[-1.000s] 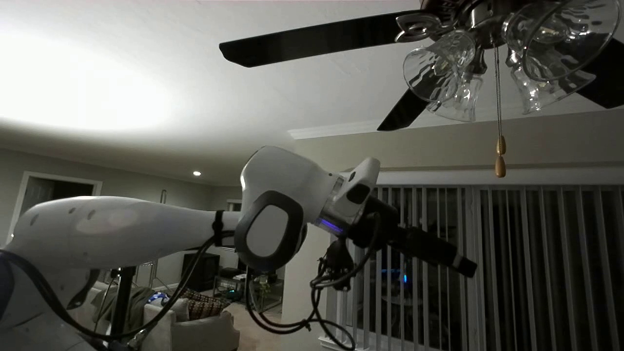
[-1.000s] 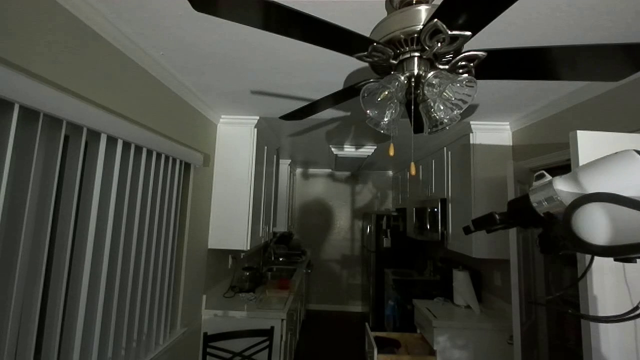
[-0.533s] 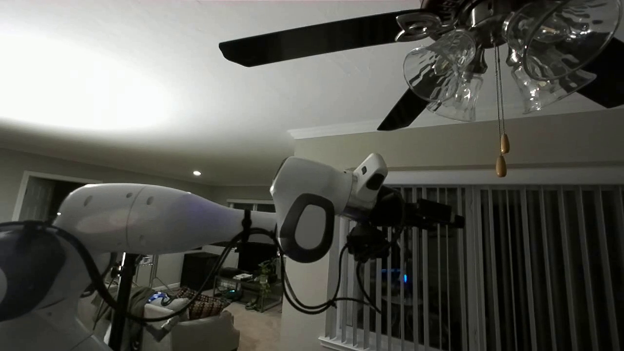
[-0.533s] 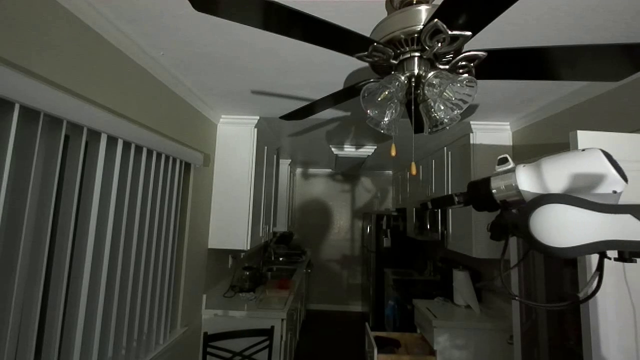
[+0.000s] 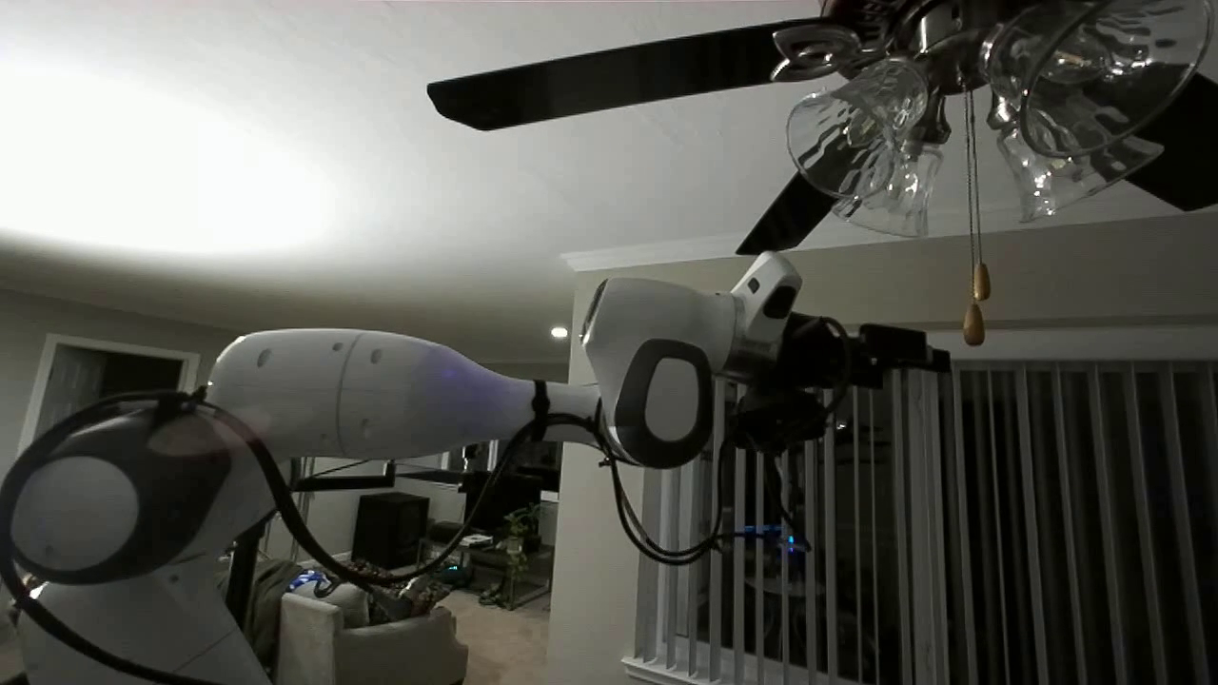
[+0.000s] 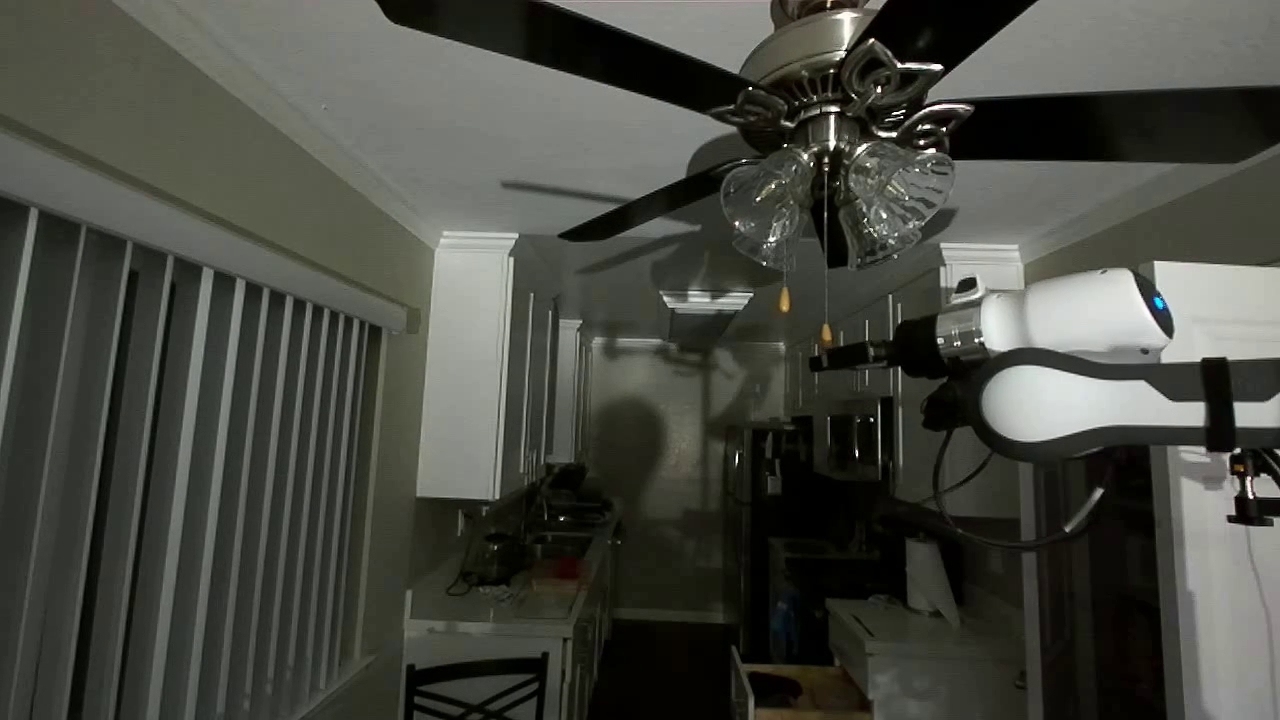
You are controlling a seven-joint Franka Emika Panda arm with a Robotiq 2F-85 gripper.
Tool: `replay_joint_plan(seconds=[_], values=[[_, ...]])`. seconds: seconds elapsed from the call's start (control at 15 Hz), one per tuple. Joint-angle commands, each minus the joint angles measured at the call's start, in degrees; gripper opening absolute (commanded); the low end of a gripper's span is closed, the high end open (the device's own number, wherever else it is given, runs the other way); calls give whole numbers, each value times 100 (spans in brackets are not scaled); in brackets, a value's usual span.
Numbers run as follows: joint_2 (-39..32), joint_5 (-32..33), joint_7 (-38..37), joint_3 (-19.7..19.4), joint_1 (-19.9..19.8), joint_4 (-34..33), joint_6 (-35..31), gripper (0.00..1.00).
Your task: Turn on the light
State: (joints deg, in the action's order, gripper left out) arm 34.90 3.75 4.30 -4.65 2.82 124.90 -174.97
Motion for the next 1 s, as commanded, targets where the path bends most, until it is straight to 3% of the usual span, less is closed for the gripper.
replay_joint_plan(seconds=[0.0, 0.73, 0.8, 0.93], values=[[-498, -115, -38, 27, -33, -633, -159, 100], [-1354, -346, -73, -159, -116, -1693, -83, 100], [-1379, -390, -40, -207, -77, -1732, -81, 75], [-1416, -424, -29, -249, -71, -1785, -93, 67]])
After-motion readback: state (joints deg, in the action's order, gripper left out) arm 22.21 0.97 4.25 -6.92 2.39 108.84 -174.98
